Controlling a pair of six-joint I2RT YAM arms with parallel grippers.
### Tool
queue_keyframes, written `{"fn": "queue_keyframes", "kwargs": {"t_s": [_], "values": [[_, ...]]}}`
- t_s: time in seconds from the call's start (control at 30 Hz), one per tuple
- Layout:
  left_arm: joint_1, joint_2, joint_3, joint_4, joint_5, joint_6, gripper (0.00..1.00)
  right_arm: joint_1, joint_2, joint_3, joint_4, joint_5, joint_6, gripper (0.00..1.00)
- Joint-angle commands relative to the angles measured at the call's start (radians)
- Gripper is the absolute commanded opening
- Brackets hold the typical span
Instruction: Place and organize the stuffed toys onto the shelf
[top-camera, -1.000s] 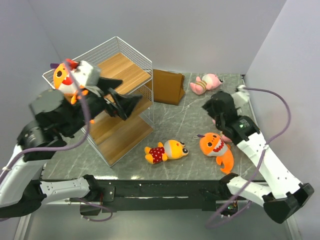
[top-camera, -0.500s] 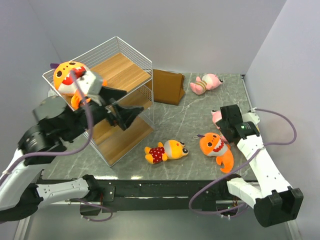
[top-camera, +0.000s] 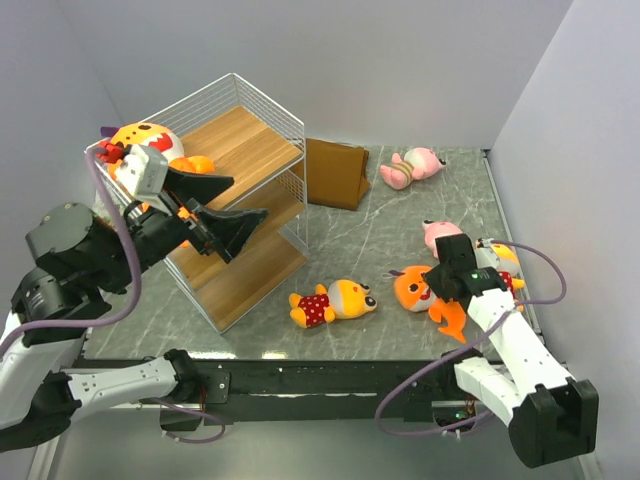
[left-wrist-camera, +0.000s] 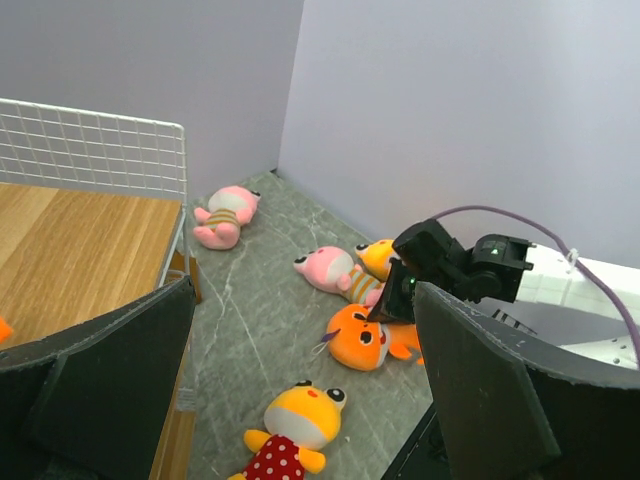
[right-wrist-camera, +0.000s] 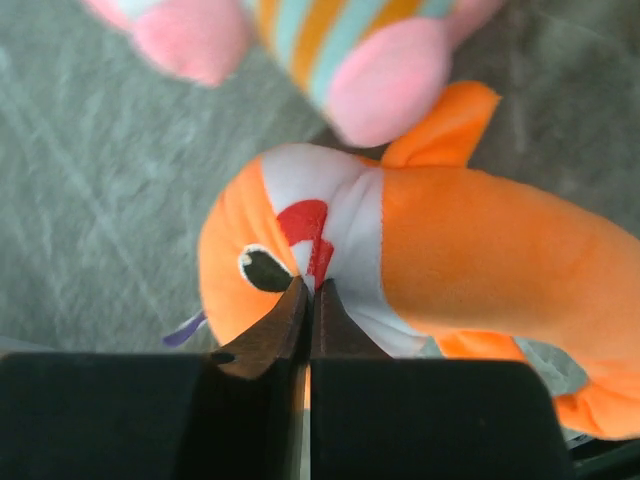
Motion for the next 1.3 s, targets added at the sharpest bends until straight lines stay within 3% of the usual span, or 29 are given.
{"fn": "queue_keyframes", "kwargs": {"t_s": [0.0, 0.3, 0.7, 0.87, 1.0, 1.1, 1.27], "values": [[0.003, 0.026, 0.041, -0.012, 0.029, -0.021, 0.97, -0.003, -0.079, 0.064, 0.032, -0.072, -0.039, 0.00], [0.003, 0.069, 0.052, 0.014, 0.023, -0.035, 0.97, -0.002, -0.179, 0.432, -0.019, -0.228, -0.054, 0.00], [0.001, 0.189, 0.135, 0.076, 0.081, -0.060, 0.97, 0.013, -0.191, 0.605, 0.349, -0.580, 0.093, 0.00], [0.003, 0.226, 0.089, 0.216, 0.217, -0.075, 0.96, 0.049, -0.191, 0.611, 0.466, -0.566, 0.163, 0.00], [0.001, 0.287, 0.116, 0.244, 0.239, -0.096, 0.97, 0.092, -0.160, 0.663, 0.511, -0.560, 0.193, 0.00], [-0.020, 0.339, 0.151, 0.245, 0.209, -0.097, 0.97, 0.153, -0.142, 0.678, 0.537, -0.532, 0.214, 0.00], [-0.150, 0.393, 0.185, 0.245, 0.052, -0.018, 0.97, 0.272, -0.122, 0.701, 0.560, -0.474, 0.217, 0.00]]}}
